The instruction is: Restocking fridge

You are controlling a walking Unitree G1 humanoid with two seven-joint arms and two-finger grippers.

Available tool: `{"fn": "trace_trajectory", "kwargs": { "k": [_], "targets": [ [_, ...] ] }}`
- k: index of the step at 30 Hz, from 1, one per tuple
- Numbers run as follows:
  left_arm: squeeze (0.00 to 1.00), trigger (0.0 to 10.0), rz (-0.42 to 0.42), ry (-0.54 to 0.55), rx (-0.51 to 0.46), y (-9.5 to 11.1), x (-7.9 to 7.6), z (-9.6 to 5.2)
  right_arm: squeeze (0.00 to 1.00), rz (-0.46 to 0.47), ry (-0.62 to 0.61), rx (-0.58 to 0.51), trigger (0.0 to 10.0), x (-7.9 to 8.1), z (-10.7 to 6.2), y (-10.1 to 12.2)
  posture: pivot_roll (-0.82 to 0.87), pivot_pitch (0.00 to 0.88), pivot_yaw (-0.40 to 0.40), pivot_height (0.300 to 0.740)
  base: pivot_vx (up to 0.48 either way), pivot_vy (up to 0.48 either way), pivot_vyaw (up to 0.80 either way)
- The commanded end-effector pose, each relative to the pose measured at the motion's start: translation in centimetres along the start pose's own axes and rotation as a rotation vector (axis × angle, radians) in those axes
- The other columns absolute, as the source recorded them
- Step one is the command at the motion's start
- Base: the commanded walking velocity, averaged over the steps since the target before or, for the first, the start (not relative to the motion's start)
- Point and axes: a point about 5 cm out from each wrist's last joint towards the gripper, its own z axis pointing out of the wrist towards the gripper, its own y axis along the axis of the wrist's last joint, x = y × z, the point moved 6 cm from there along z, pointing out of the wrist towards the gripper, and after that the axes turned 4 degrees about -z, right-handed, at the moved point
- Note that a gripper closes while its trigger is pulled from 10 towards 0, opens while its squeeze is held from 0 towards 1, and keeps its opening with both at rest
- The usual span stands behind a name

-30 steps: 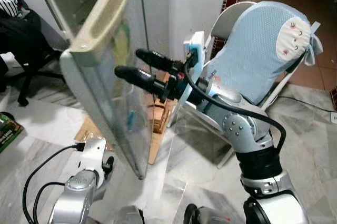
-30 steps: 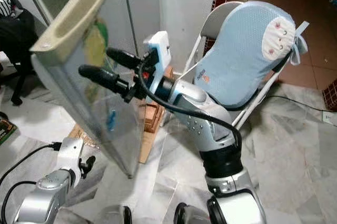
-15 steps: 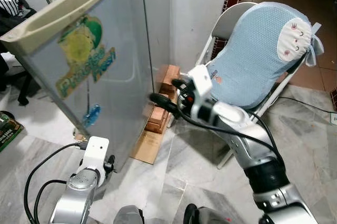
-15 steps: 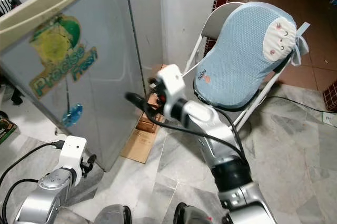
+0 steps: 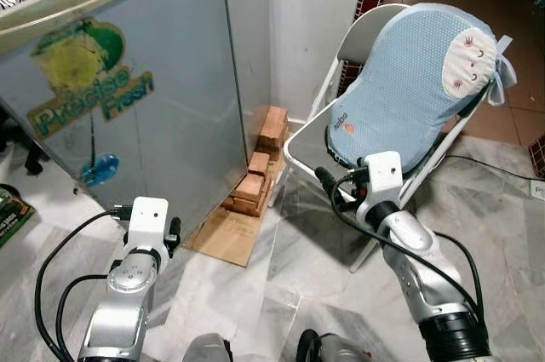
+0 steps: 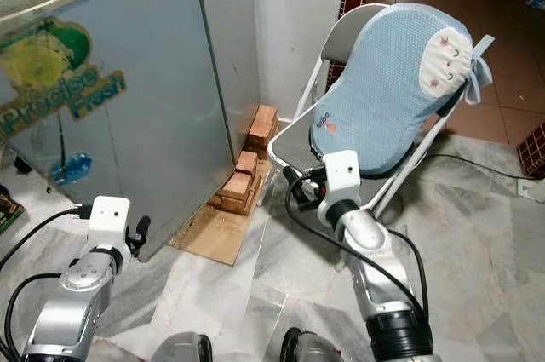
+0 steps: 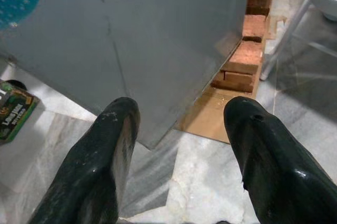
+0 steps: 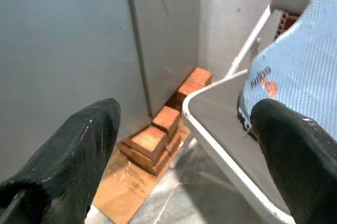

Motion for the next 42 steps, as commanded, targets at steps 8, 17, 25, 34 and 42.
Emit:
{"fn": "trace_trajectory", "kwargs": {
  "k": [8,17,25,34,42],
  "targets": [
    [0.00,10.0,-0.006,0.027,-0.035,0.2,0.4,0.1,0.00,-0.013,-0.051,-0.048,10.0,-0.4,0.2,0.6,0.04,0.091,0.015,0.740,0.000,0.480,0.00],
    [0.00,10.0,0.007,0.024,-0.062,0.8,0.0,0.1,0.00,-0.022,-0.105,-0.039,10.0,-1.4,-0.1,0.3,0.03,0.102,0.013,0.740,0.000,0.480,0.00],
    [0.00,10.0,0.012,0.049,-0.137,2.6,0.2,0.5,0.00,-0.018,-0.127,-0.046,10.0,-2.0,0.0,0.5,0.02,0.110,0.008,0.740,0.000,0.480,0.00],
    [0.00,10.0,-0.021,0.041,-0.175,3.6,0.1,0.6,0.00,-0.021,-0.130,-0.049,10.0,-2.3,0.3,0.8,0.02,0.113,0.004,0.740,0.000,0.480,-0.40],
    [0.00,10.0,-0.050,0.011,-0.199,4.1,-0.6,0.5,0.00,-0.020,-0.128,-0.048,10.0,-2.1,0.4,0.9,0.02,0.117,0.005,0.740,0.000,0.480,-0.80]
  ]
}}
